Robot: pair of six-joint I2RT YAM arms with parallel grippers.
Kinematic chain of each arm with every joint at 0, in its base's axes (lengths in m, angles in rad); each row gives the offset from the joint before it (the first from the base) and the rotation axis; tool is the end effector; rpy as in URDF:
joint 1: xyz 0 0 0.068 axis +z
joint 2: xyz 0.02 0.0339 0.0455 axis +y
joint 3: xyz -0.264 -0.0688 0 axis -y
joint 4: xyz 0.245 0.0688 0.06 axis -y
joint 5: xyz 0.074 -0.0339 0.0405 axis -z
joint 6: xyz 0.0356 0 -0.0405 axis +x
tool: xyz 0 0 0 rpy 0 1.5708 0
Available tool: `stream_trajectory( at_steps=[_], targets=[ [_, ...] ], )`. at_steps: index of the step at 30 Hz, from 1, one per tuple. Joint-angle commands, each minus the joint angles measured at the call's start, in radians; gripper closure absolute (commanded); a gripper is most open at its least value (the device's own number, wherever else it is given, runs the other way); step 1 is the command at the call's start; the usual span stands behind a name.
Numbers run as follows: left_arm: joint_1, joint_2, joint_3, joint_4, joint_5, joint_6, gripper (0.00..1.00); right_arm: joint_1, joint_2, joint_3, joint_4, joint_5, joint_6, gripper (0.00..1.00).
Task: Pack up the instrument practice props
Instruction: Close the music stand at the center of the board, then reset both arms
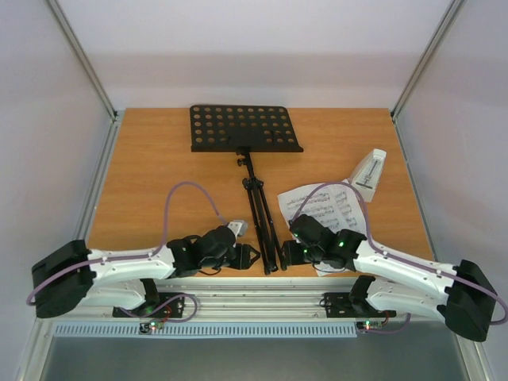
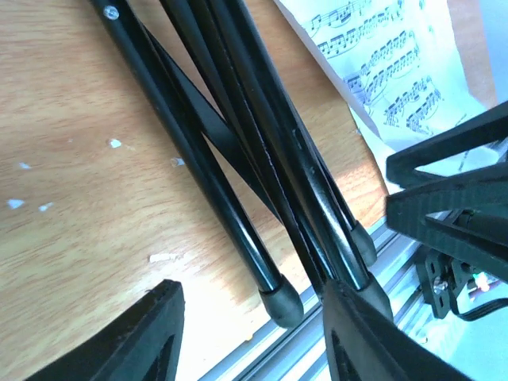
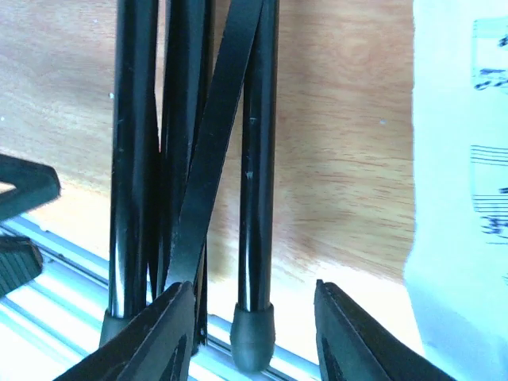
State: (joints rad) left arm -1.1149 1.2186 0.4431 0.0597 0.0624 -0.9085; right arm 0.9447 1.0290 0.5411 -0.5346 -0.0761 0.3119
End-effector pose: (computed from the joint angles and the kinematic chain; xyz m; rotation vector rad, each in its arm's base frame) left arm 0.0986 -0.2062 0.1607 0.2986 2.5311 -1.0264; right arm 0.1065 0.1519 0.1844 -0.8653 2.5502 0.5281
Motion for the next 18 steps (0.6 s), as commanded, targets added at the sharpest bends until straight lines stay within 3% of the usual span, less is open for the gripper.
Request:
stream_trajectory(
  at_steps=[1, 6, 9, 13, 18],
  targets=[
    [0.001, -0.097, 0.033, -0.16, -0.087, 0.068, 0.43, 0.011, -0.08, 0.074, -0.157, 0.064, -0.035, 0.52],
    [0.033, -0.124, 0.171, -0.338, -0.11, 0.213, 0.15, 0.009, -0.131, 0.187, -0.24, 0.171, -0.105, 0.18],
    [0.082, -0.08, 0.28, -0.41, -0.093, 0.3, 0.06, 0.002, -0.1, 0.257, -0.234, 0.228, -0.156, 0.05],
    [0.201, -0.012, 0.379, -0.38, 0.018, 0.413, 0.02, -0.063, -0.019, 0.325, -0.14, 0.194, -0.238, 0.02],
    [0.38, 0.077, 0.482, -0.394, 0.106, 0.511, 0.01, -0.275, 0.094, 0.372, -0.008, 0.052, -0.333, 0.02]
  ],
)
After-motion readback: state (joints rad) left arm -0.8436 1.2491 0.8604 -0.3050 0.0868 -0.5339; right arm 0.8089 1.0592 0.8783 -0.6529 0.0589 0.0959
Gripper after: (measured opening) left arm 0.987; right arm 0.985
